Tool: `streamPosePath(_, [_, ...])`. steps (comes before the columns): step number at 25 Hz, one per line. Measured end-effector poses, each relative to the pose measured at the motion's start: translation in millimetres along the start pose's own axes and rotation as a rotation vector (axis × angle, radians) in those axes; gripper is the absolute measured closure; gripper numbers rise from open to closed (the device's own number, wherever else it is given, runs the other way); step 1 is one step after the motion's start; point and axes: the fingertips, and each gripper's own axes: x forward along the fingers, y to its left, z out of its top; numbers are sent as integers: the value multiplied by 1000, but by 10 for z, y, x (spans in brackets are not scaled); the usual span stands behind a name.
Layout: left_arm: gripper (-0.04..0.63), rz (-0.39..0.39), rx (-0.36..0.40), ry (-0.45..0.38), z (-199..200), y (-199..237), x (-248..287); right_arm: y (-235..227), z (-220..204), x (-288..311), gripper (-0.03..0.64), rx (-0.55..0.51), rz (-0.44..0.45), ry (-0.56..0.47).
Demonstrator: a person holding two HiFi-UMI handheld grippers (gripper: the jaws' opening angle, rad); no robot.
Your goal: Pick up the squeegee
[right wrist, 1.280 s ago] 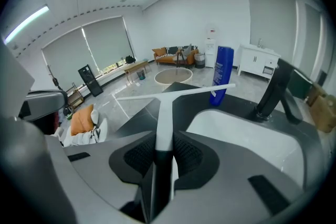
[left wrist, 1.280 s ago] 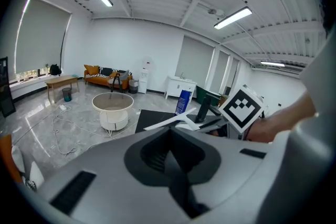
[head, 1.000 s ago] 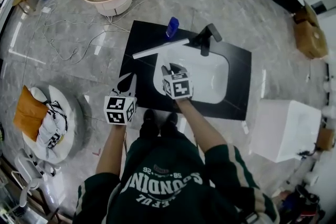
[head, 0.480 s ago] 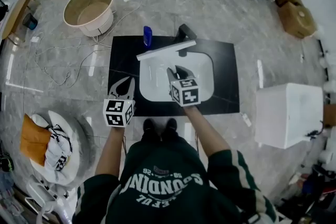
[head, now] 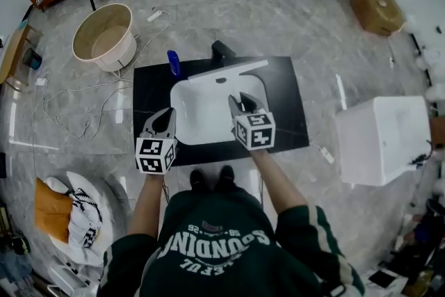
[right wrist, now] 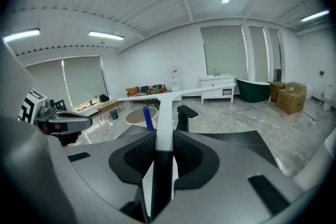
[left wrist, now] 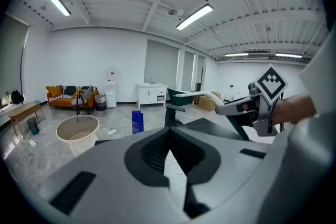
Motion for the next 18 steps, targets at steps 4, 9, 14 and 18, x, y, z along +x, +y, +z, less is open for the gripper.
streamPosePath(4, [594, -12, 18, -4, 74, -90, 65, -171, 83, -169, 531, 9, -14, -45])
streamPosePath(9, [594, -15, 27, -6, 126, -117, 109, -305, 158, -323, 531, 20, -20, -79])
streamPosePath(14, [594, -16, 19, -15, 179, -133, 149, -362, 182, -424, 531, 27, -17, -96])
streamPosePath(18, [594, -22, 24, -21, 224, -188, 172, -391, 158, -469, 531, 33, -17, -102])
